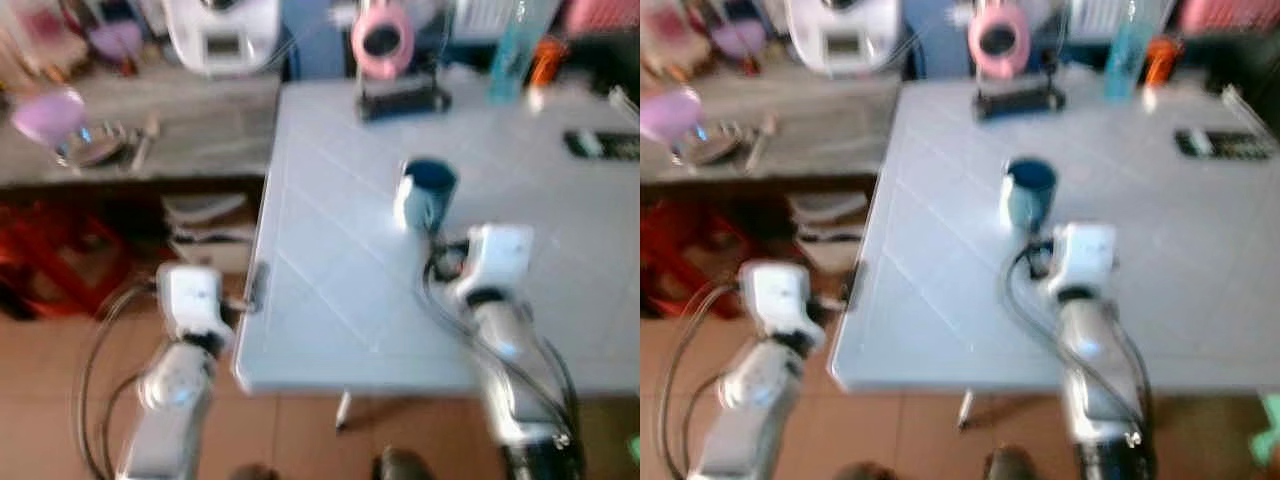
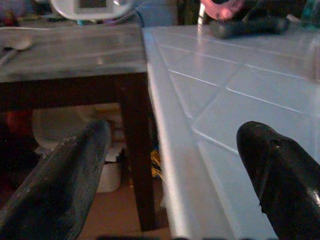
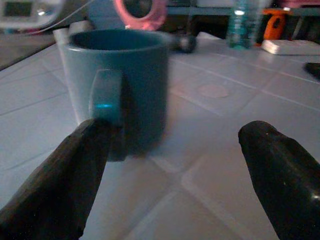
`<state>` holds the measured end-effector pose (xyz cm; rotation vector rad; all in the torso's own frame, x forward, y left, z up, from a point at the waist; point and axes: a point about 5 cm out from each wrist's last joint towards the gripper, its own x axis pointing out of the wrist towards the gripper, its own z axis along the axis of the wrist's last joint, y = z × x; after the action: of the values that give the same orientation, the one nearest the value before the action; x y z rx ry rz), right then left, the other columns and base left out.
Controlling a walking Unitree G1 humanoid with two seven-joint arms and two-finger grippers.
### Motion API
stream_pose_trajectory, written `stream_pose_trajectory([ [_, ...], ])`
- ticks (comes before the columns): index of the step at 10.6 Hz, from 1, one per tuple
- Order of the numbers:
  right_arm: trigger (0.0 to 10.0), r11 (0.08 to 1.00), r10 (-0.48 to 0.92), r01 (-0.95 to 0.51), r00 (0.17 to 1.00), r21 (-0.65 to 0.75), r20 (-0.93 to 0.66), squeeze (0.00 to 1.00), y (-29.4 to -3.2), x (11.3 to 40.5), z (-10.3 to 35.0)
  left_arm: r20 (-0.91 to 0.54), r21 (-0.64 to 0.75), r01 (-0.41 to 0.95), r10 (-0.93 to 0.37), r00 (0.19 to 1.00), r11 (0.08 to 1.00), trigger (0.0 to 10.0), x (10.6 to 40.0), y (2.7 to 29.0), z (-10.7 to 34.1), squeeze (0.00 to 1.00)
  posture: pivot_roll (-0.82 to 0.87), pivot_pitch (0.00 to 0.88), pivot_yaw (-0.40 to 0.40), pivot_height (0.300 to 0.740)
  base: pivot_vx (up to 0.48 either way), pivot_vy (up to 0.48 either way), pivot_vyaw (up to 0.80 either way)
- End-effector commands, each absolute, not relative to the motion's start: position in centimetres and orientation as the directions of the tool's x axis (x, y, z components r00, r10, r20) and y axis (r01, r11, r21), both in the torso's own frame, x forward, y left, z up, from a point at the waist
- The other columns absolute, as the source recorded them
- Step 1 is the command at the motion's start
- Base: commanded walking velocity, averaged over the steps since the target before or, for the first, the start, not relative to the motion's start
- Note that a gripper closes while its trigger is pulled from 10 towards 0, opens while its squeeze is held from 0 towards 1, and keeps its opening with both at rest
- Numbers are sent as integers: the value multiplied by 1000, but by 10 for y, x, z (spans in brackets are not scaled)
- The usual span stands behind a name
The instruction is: Setting the table
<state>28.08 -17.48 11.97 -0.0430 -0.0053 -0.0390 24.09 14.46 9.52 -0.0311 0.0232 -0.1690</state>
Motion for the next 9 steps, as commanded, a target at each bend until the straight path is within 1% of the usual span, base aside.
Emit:
stream_pose_trajectory([
  [1, 10000, 1000, -9, 9, 1000, -22, -1, 0, -164, 281, 119, -27, -18, 132, -132, 991, 991, 10000, 238, 157, 95, 0, -26, 72, 60, 740, 0, 0, 0],
  [6, 10000, 1000, -16, 16, 1000, -14, -9, 0, -165, 287, 120, -35, -6, 127, -127, 991, 992, 10000, 237, 159, 96, 0, -20, 93, 67, 740, 0, 0, 0],
  [9, 10000, 999, -35, 34, 999, -40, -11, 0, -179, 285, 121, -44, -10, 128, -129, 991, 992, 10000, 233, 159, 95, 0, -22, 117, 69, 740, 0, 0, 0],
])
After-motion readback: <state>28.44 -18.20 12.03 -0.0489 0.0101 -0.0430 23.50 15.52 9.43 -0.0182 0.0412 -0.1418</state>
